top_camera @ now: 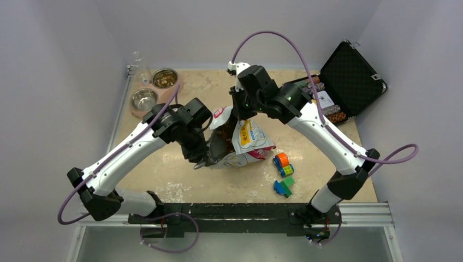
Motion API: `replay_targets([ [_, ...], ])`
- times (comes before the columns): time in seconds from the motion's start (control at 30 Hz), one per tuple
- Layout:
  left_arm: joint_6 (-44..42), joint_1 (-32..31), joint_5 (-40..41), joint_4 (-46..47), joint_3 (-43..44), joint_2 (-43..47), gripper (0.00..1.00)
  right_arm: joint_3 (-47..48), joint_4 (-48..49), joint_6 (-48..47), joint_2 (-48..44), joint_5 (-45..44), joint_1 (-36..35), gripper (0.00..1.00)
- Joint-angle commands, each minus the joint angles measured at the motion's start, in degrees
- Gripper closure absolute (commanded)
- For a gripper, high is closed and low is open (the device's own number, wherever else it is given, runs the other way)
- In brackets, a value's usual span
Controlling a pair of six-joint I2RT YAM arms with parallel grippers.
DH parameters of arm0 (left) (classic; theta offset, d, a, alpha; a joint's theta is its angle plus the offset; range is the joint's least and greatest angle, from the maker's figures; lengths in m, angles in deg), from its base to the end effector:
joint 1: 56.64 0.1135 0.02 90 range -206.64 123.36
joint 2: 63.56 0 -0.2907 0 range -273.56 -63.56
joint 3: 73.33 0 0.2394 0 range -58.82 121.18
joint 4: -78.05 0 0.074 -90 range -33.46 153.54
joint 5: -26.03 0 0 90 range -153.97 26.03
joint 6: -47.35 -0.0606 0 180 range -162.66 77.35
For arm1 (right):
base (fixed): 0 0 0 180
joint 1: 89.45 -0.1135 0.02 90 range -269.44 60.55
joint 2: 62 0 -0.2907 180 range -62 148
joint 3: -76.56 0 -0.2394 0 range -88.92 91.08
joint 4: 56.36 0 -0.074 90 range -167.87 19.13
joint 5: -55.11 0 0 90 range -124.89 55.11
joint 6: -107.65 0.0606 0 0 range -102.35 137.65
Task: Serve the pet food
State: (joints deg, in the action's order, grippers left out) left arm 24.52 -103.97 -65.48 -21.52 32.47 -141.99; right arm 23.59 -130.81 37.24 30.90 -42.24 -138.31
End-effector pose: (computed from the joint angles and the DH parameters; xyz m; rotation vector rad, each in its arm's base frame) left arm 0.1448 -0.1595 0.3802 -0.5052 2.9242 -0.4120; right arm 0.2263 0.2473 0.4514 -0.5179 2.2556 0.4794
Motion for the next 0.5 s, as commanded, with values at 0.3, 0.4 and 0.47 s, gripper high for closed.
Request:
replay_targets([
  [0.3, 10.77, 3.13, -7.18, 6.95, -13.44, 4.41, 1.0, -2.63, 16.21, 1.59, -7.37, 1.18, -0.88, 1.0],
  [0.4, 15.05, 3.69, -11.76, 18.89, -16.52, -0.16, 1.0, -3.29, 16.1, 2.23, -7.83, 1.86, -0.88, 1.0],
  [0.47, 16.28, 3.78, -12.59, 21.95, -16.36, -5.35, 1.0, -3.51, 15.96, 2.37, -8.44, 1.99, -0.88, 1.0],
])
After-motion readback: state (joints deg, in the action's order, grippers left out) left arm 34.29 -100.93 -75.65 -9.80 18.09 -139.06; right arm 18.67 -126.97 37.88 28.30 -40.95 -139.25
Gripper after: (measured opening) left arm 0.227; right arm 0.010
